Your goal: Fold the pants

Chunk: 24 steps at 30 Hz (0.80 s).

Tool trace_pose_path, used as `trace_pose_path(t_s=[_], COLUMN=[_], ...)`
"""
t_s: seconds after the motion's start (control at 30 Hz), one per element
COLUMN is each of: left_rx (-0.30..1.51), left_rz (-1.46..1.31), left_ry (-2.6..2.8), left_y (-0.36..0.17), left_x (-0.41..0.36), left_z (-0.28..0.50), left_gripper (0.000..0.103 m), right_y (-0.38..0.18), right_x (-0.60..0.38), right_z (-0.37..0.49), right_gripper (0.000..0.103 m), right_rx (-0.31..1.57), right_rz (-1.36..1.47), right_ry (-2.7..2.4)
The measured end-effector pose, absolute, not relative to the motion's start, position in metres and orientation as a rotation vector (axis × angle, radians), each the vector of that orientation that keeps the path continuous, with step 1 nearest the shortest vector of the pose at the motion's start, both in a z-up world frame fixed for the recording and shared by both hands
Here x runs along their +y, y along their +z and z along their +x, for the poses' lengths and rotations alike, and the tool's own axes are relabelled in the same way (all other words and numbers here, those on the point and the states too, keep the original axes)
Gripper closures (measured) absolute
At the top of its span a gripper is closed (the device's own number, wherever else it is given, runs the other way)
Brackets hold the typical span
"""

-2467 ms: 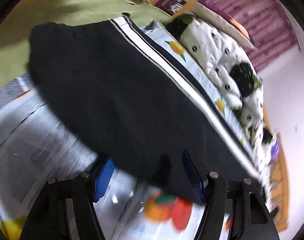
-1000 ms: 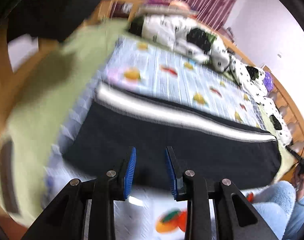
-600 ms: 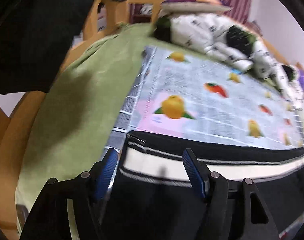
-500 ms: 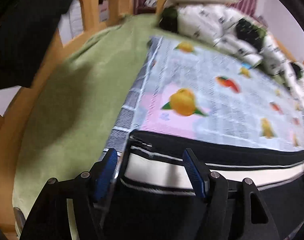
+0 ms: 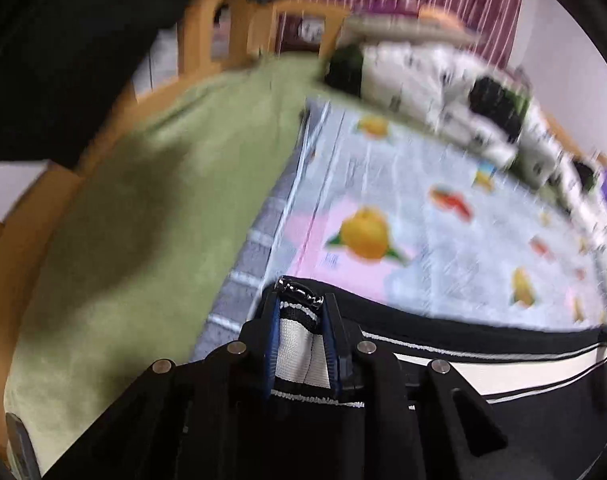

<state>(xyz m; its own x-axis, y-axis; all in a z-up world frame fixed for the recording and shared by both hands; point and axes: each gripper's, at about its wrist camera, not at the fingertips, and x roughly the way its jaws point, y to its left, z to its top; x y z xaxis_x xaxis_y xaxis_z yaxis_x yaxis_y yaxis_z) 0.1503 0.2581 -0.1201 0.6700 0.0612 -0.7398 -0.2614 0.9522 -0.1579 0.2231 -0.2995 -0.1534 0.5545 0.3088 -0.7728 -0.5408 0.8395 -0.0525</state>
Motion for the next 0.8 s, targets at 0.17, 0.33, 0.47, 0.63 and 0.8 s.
trace_pose_path(t_s=[0.17, 0.33, 0.47, 0.63, 0.8], left_rx=[0.867, 0.926, 0.913, 0.872, 0.865], left_rz=[-0.240, -0.150, -0.239, -0.214, -0.246], left_ry=[0.228, 0.318, 0.293, 0.248, 0.222], left_y=[-0.129, -0.156, -0.140, -0.122, -0.124], left_x=[0.262, 0.247, 0.248, 0.232, 0.217], left_z=[0.168, 0.181, 0.174, 0.162, 0.166], left_gripper=[0.084, 0.076, 0.036, 0.035, 0.034], right_y=[-0.134, -0.190, -0.176, -0.140, -0.144], right_x=[-0.302, -0.291, -0.310, -0.377, -0.452], right_z=[0.227, 0.254, 0.248, 0.228, 0.261], right_gripper=[0.100, 0.096, 0.086, 0.025, 0.025], right_rx=[0.788, 0.893, 0.873, 0.751, 0.922], right_rz=[-0.268, -0.275, -0.149, -0.224, -0.172], right_ry=[0.506, 0.440, 0.398, 0.308, 0.303])
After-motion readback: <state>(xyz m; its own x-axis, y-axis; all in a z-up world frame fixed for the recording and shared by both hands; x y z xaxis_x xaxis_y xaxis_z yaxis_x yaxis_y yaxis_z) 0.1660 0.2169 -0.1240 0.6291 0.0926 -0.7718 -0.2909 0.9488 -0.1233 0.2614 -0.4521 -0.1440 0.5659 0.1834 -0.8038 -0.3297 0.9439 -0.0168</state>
